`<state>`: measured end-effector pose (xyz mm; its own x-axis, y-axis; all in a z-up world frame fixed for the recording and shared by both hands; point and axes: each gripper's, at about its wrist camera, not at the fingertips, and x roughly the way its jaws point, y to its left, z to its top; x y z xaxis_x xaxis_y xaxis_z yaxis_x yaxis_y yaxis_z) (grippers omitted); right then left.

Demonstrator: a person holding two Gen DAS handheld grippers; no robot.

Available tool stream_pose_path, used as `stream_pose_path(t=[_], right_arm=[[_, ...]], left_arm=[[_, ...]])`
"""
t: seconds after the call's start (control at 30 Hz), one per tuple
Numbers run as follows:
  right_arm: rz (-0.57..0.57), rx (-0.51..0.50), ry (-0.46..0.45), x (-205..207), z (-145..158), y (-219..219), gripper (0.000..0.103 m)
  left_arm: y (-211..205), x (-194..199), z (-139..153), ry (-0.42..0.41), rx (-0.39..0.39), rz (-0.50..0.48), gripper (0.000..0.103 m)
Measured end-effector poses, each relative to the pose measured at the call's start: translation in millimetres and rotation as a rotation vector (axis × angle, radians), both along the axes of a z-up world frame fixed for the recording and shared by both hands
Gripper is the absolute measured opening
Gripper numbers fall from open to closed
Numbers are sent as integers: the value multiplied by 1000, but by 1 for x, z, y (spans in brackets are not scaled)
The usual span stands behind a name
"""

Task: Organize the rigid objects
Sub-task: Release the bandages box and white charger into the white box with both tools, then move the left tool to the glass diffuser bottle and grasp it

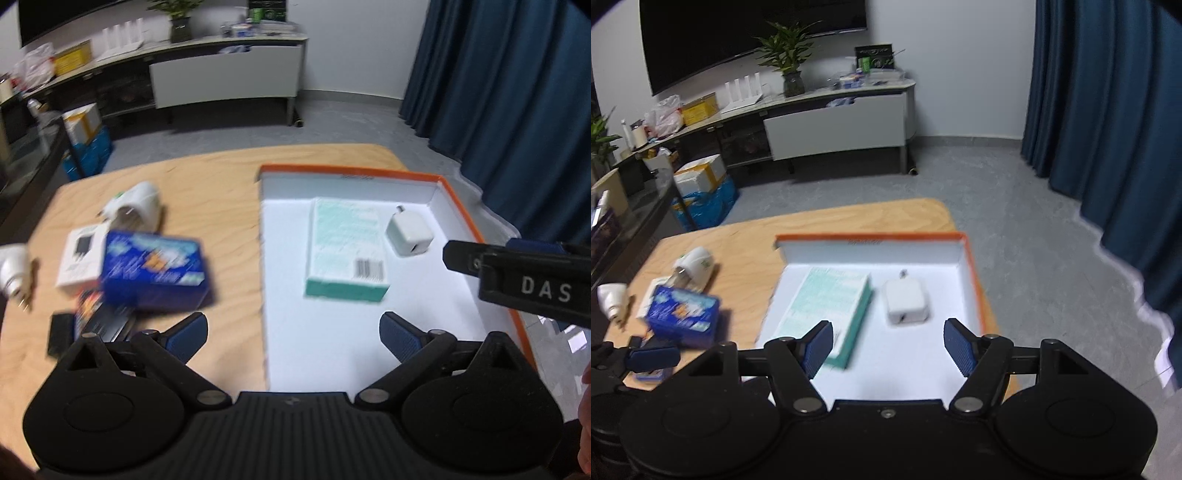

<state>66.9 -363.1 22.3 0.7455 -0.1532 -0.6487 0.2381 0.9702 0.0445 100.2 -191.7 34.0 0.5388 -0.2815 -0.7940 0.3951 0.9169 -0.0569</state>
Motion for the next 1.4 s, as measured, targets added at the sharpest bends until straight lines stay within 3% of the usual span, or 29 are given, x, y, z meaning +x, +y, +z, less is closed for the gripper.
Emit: stream_pose_path(t=[0.5,1.4], right_arm=[[74,18,38,-24,-11,49,79],[196,-11,81,-21,-21,108,79]], left_arm=[[57,-29,-4,-5,37,84,102],[105,-39,-2,-18,51,154,102]])
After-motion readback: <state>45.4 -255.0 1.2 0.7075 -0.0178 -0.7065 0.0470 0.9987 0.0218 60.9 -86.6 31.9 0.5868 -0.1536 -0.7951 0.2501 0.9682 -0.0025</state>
